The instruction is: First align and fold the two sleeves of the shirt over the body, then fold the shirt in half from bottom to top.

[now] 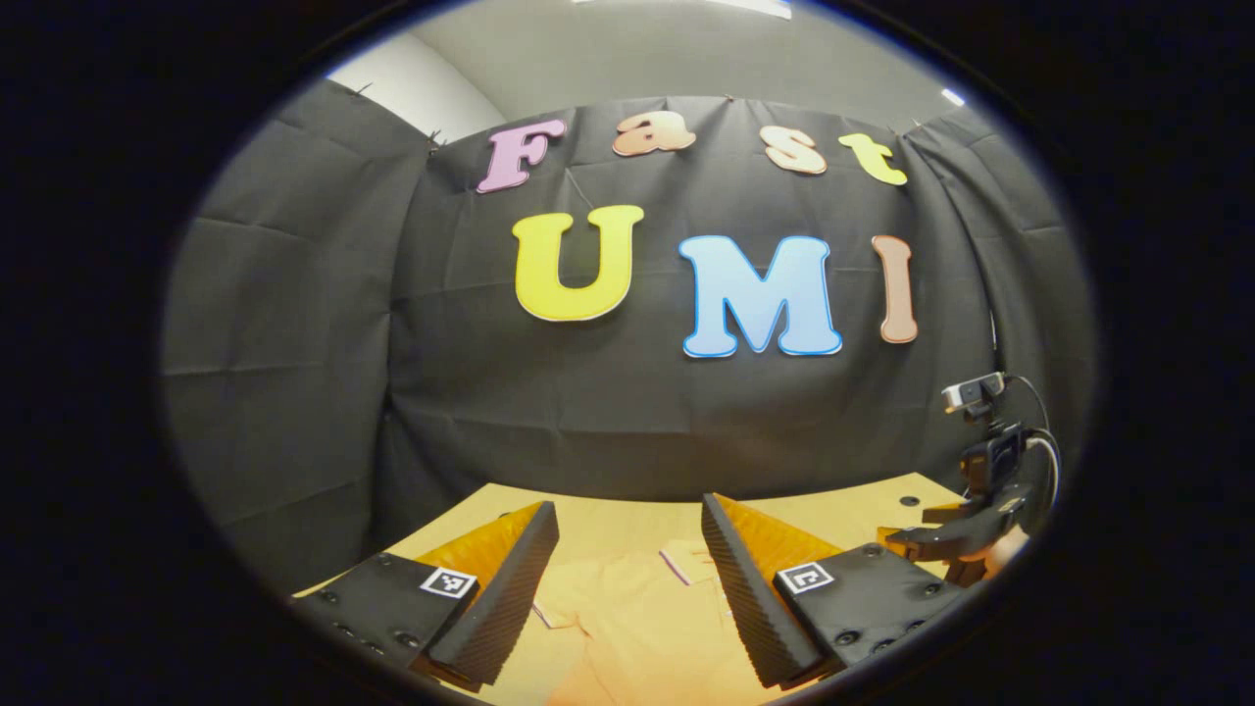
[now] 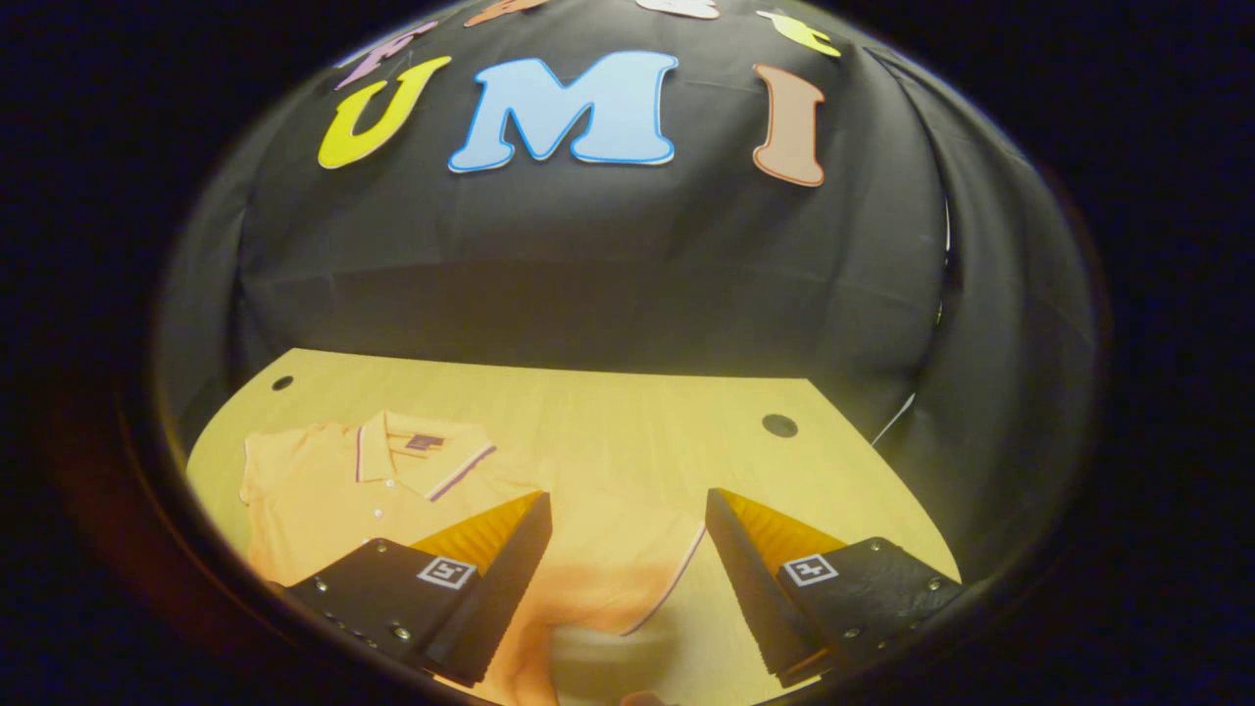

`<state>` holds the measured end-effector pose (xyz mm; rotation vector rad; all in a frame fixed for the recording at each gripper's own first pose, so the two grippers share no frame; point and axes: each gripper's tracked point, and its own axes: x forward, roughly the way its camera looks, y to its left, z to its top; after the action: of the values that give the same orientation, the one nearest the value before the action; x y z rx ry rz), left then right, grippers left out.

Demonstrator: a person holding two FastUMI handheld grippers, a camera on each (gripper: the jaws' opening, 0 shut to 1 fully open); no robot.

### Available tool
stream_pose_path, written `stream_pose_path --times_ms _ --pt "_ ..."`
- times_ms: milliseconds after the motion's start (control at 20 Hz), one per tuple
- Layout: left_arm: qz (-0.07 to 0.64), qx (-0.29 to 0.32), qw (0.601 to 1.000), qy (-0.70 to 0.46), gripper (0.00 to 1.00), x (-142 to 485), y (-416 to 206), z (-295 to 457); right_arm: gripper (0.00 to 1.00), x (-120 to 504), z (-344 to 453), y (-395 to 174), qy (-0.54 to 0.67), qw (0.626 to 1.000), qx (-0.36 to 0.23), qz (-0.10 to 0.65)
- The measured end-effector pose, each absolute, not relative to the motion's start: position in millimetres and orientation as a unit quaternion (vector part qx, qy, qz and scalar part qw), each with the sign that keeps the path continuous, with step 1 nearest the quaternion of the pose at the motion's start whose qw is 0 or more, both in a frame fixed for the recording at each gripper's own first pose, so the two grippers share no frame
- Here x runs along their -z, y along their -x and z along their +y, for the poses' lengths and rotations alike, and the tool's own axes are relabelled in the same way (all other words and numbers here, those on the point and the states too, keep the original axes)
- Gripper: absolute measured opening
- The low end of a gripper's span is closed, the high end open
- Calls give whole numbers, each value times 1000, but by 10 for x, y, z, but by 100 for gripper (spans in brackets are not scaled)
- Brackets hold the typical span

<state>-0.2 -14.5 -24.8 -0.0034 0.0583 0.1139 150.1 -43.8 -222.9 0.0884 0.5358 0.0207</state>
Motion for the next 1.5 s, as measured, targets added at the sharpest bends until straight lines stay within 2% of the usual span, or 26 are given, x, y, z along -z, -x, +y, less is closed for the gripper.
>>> stream_pose_path --times_ms 500,1000,1100,1150,1250,1300,1350,1400,1500 --pt "45 -81 996 -11 95 247 327 -175 98 3085 -552 -1680 -79 928 19 363" --pt "49 -87 995 -16 95 236 408 -196 98 3325 -560 -1778 -122 912 18 391" --pt "49 -89 995 -14 95 239 406 -194 95 3343 -558 -1775 -116 913 13 392" --pt "49 -89 995 -13 95 242 408 -194 89 3340 -553 -1765 -115 912 10 393" --pt "48 -88 995 -13 95 245 410 -205 68 3325 -533 -1767 -113 914 0 390" --pt "47 -88 995 -14 95 239 395 -205 70 3313 -529 -1750 -116 913 -1 391" --pt "46 -89 995 -15 95 242 397 -198 40 3314 -529 -1771 -115 914 -1 390" --pt "45 -90 995 -15 95 234 392 -192 39 3313 -496 -1773 -115 915 -8 387" --pt "46 -93 995 -15 95 243 408 -165 10 3303 -470 -1789 -110 916 -5 386"
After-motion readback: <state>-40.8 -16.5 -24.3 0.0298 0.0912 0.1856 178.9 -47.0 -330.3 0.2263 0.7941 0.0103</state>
